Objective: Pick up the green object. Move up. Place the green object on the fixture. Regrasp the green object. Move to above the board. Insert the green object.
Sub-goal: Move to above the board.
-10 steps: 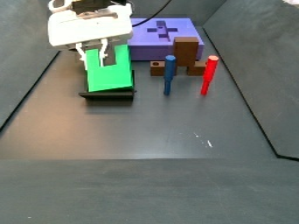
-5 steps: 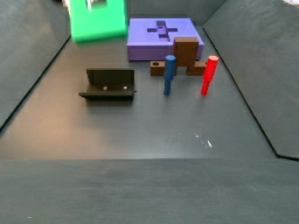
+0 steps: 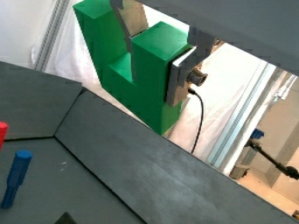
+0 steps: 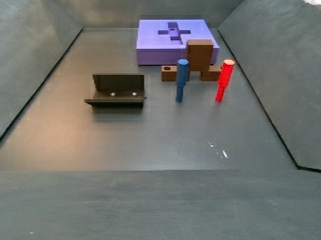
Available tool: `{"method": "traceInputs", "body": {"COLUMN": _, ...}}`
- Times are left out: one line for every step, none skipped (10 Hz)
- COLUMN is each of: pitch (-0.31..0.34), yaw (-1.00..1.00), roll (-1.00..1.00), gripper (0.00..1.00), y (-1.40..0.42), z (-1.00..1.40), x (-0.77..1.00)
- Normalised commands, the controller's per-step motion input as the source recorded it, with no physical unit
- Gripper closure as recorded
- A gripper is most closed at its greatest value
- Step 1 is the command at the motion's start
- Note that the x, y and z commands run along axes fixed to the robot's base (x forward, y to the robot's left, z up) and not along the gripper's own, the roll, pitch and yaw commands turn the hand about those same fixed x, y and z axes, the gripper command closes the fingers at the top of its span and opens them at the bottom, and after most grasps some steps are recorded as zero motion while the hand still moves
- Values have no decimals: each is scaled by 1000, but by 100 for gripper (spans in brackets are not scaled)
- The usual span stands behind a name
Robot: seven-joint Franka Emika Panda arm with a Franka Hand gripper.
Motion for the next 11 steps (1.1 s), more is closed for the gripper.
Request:
{"method": "traceInputs", "body": {"pitch": -77, "yaw": 82, "roll": -1000, "gripper": 100, "y": -1400, "z": 237, "x": -1211}}
{"method": "traceInputs", "body": {"pitch": -119, "yaw": 86, "roll": -1000, "gripper": 100, "y": -1400, "z": 229, "x": -1306}}
{"method": "traceInputs", "body": {"pitch": -136, "yaw": 88, "roll": -1000, "gripper": 100, "y": -1400, "z": 211, "x": -1358}}
{"method": "traceInputs", "body": {"pitch": -159, "yaw": 86, "roll": -1000, "gripper": 100, "y": -1400, "z": 220, "x": -1390}}
{"method": "traceInputs", "body": {"pitch": -181, "yaw": 75, "roll": -1000, "gripper": 100, "y": -949, "z": 133, "x": -975}}
{"method": "traceInputs", "body": {"pitch": -186, "yaw": 67, "roll": -1000, "gripper": 100, "y": -438, "z": 48, "x": -495}}
{"method": "traceInputs", "body": {"pitch": -177, "yaw": 47, "roll": -1000, "gripper": 100, "y": -240, "z": 28, "x": -283}}
{"method": "traceInputs", "body": {"pitch": -180, "yaw": 29, "roll": -1000, "gripper": 100, "y": -96, "z": 15, "x": -138}}
{"method": "traceInputs", "body": {"pitch": -158, "yaw": 6, "roll": -790, "gripper": 100, "y": -27, "z": -3, "x": -92}}
{"method": "traceInputs", "body": {"pitch": -121, "yaw": 2, "roll": -507, "gripper": 100, "y": -4, "z": 6, "x": -76}}
{"method": "traceInputs", "body": {"pitch": -79, "yaw": -5, "roll": -296, "gripper": 100, "y": -3, "z": -6, "x": -46}}
